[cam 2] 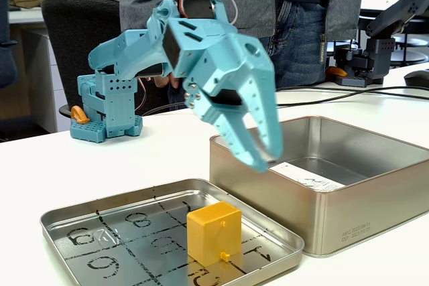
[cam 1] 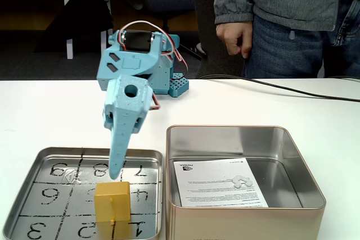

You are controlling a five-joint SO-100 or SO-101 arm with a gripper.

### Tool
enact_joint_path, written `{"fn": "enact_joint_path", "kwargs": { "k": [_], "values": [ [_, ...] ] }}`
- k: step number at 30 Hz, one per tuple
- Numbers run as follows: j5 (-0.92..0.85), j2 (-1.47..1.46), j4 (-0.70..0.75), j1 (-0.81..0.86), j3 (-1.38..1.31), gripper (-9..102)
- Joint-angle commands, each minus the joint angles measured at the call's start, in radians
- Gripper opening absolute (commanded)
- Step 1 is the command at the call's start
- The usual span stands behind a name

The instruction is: Grasp a lego block and put it in the bin.

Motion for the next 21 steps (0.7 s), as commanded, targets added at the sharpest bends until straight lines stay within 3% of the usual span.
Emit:
{"fn": "enact_joint_path", "kwargs": {
  "k": [1, 10, 15, 21],
  "values": [
    [0.023, 0.150, 0.084, 0.032, -0.029, 0],
    [0.015, 0.225, 0.383, 0.044, -0.029, 0],
    [0.029, 0.221, 0.459, 0.049, -0.029, 3],
    [0.041, 0.206, 0.462, 0.057, -0.029, 17]
  ]
}}
